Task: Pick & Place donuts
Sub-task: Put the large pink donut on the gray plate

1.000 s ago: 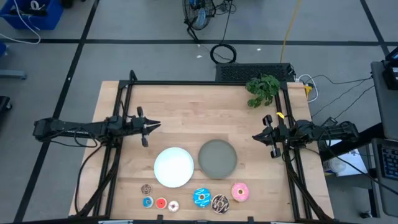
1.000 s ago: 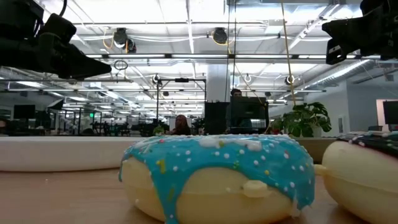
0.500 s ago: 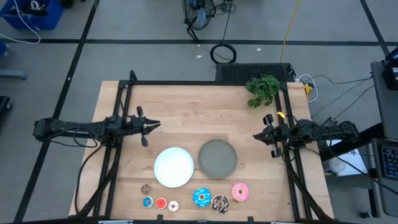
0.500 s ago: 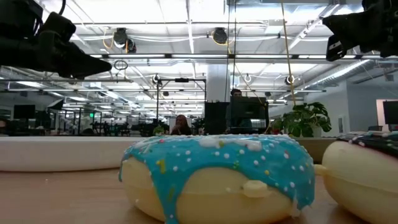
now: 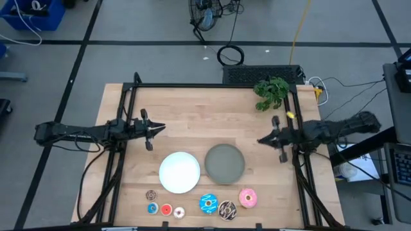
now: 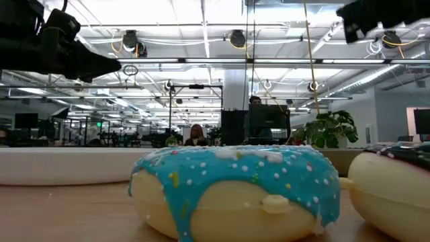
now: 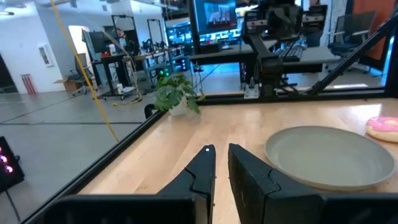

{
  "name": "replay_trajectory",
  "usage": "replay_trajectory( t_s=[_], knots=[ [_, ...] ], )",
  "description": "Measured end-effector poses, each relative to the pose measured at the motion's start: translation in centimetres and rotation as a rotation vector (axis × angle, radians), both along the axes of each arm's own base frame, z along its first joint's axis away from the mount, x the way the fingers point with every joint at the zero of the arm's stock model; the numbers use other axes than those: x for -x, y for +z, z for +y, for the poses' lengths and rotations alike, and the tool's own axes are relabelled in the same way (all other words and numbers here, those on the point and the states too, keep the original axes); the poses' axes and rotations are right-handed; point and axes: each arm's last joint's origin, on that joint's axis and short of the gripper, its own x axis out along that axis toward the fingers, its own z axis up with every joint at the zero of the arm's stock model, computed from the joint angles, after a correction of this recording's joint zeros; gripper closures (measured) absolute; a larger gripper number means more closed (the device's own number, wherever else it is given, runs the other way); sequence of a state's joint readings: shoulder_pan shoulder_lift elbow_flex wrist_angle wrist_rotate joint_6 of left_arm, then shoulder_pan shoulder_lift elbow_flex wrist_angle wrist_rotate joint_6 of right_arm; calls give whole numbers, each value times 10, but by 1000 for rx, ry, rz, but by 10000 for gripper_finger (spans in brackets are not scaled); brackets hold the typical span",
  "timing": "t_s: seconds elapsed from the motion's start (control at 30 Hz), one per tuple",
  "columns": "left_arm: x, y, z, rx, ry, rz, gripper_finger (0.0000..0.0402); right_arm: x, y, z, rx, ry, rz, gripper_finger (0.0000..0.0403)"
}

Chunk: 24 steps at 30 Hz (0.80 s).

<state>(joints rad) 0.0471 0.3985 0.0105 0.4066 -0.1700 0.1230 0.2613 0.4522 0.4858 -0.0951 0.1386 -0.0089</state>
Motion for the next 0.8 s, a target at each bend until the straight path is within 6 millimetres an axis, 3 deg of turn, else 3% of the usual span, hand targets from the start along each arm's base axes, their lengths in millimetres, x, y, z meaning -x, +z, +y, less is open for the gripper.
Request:
replay_trajectory(
  t_s=[0.17, 0.27, 0.37, 0.53, 0.63, 0.8],
  knots=[
    [0, 1, 0, -3, -9, -9, 350, -35, 47, 26, 1, -48, 348, 403],
    [0, 1, 0, -4, -4, -14, 350, -58, 58, 49, 49, -103, 577, 403],
    [0, 3, 0, -5, -3, -27, 350, -76, 74, 72, 88, -167, 649, 403],
    [0, 4, 0, -4, 8, -39, 350, -91, 77, 100, 154, -160, 645, 403],
    [0, 4, 0, -4, 8, -42, 350, -84, 75, 103, 114, -195, 690, 403],
    [0, 5, 1, -4, 16, -47, 350, -71, 50, 106, -59, -323, 894, 394]
  ],
)
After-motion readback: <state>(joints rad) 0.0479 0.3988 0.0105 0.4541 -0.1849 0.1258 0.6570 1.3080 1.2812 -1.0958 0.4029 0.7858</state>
